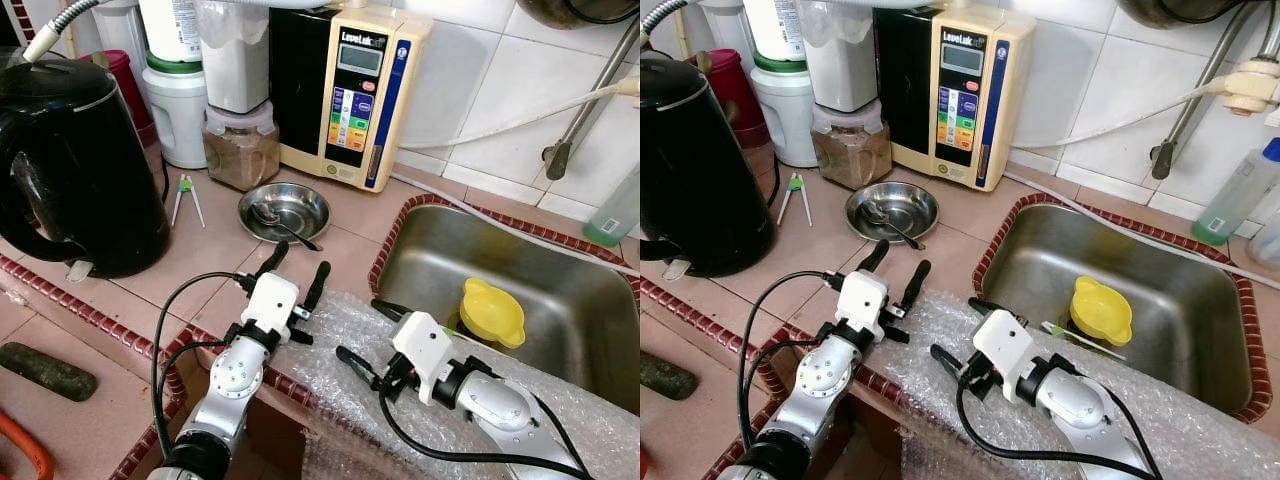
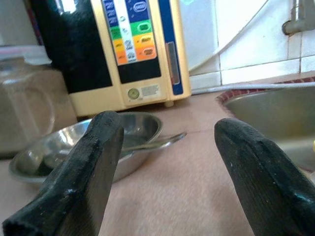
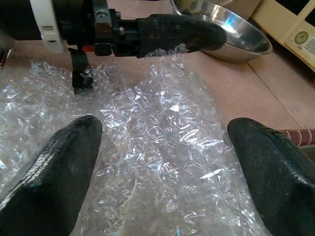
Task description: Kitchen organization
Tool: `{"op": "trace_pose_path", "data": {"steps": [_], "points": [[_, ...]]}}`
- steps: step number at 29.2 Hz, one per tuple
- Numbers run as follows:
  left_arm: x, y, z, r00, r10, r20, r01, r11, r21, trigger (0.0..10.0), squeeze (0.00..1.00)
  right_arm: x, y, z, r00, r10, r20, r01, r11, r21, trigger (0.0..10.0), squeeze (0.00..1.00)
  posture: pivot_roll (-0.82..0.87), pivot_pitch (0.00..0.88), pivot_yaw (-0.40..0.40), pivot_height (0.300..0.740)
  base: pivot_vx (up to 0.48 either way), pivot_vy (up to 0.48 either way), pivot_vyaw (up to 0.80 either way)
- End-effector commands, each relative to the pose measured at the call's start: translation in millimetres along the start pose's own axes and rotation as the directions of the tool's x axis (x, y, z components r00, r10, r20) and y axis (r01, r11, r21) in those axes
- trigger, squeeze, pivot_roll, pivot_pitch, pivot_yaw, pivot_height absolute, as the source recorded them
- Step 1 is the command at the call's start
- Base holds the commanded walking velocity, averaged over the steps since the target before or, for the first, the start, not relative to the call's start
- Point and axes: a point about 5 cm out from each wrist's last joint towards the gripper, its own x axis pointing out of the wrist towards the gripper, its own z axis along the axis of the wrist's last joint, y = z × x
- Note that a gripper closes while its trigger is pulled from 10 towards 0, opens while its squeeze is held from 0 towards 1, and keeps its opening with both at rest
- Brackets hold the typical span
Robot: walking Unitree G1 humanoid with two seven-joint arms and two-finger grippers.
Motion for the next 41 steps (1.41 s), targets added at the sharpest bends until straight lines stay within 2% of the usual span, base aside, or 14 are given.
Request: {"op": "trace_pose_path", "data": {"steps": [1, 6, 7, 10, 15, 16, 17, 24, 25, 26, 27, 41], "points": [[4.3, -5.4, 2.3, 1.0, -0.021, 0.011, 0.021, 0.999, 0.025, 10.0, 0.0, -2.8, -3.6, -0.7, 1.0, -0.014, -0.006, 0.014, 1.0, -0.011, 10.0, 0.0, 0.12, 0.0, -0.047, 0.74, 0.0, 0.0, 0.0], [4.8, -3.7, 1.9, 0.999, -0.038, 0.015, 0.038, 0.999, 0.036, 10.0, 0.0, -5.4, -5.6, -1.1, 1.0, -0.024, -0.011, 0.023, 1.0, -0.013, 10.0, 0.0, 0.11, 0.0, -0.044, 0.74, 0.0, 0.0, 0.0], [3.5, -0.7, 3.2, 0.998, -0.049, 0.032, 0.047, 0.996, 0.073, 10.0, 0.0, -6.1, -6.0, -1.2, 1.0, -0.026, -0.012, 0.026, 1.0, -0.013, 10.0, 0.0, 0.11, 0.0, -0.044, 0.74, 0.0, 0.0, 0.0], [0.6, 3.2, 5.4, 0.996, -0.059, 0.061, 0.053, 0.994, 0.092, 10.0, 0.0, -6.5, -5.9, -1.3, 1.0, -0.028, -0.013, 0.028, 1.0, -0.014, 10.0, 0.0, 0.11, 0.0, -0.045, 0.74, 0.0, 0.0, 0.0], [0.1, -0.1, 7.2, 0.993, -0.082, 0.081, 0.072, 0.99, 0.12, 10.0, 0.0, -6.0, -6.3, -1.0, 1.0, -0.027, -0.013, 0.027, 1.0, -0.014, 10.0, 0.0, 0.11, 0.0, -0.049, 0.74, 0.0, 0.0, 0.0], [1.0, -3.1, 7.4, 0.992, -0.092, 0.085, 0.084, 0.992, 0.094, 10.0, 0.84, -5.6, -6.4, -0.7, 1.0, -0.025, -0.012, 0.025, 1.0, -0.015, 10.0, 0.0, 0.11, 0.0, -0.05, 0.74, 0.0, 0.0, 0.0], [1.9, -4.2, 8.0, 0.992, -0.091, 0.089, 0.083, 0.993, 0.083, 10.0, 1.0, -5.4, -6.5, -0.6, 1.0, -0.025, -0.011, 0.025, 1.0, -0.016, 10.0, 0.0, 0.11, 0.0, -0.051, 0.74, 0.0, 0.0, 0.0], [5.6, -13.7, 10.4, 0.989, -0.107, 0.105, 0.098, 0.991, 0.092, 10.0, 1.0, -5.9, -6.8, -0.1, 1.0, -0.027, -0.01, 0.026, 0.999, -0.017, 10.0, 0.0, 0.1, 0.0, -0.051, 0.74, 0.0, 0.0, 0.0], [5.3, -17.5, 8.0, 0.988, -0.125, 0.091, 0.116, 0.989, 0.093, 10.0, 0.76, -6.5, -7.2, 0.0, 1.0, -0.029, -0.011, 0.029, 0.999, -0.017, 10.0, 0.0, 0.1, 0.0, -0.05, 0.74, 0.0, 0.0, 0.0], [4.9, -18.8, 6.9, 0.987, -0.134, 0.086, 0.126, 0.988, 0.092, 10.0, 0.76, -6.7, -7.1, 0.2, 0.999, -0.03, -0.01, 0.03, 0.999, -0.017, 10.0, 0.0, 0.1, 0.0, -0.049, 0.74, 0.0, 0.0, 0.0], [4.5, -20.3, 5.5, 0.987, -0.139, 0.079, 0.131, 0.986, 0.099, 10.0, 0.0, -7.0, -6.8, 0.3, 0.999, -0.031, -0.01, 0.031, 0.999, -0.017, 10.0, 0.0, 0.09, 0.0, -0.048, 0.74, 0.0, 0.0, 0.0], [10.2, -18.5, -2.2, 0.995, -0.097, 0.025, 0.092, 0.984, 0.154, 10.0, 0.0, -19.1, 2.0, 4.9, 1.0, -0.001, 0.002, 0.001, 1.0, 0.029, 10.0, 0.0, 0.04, 0.0, -0.046, 0.74, 0.0, 0.0, 0.0]]}}
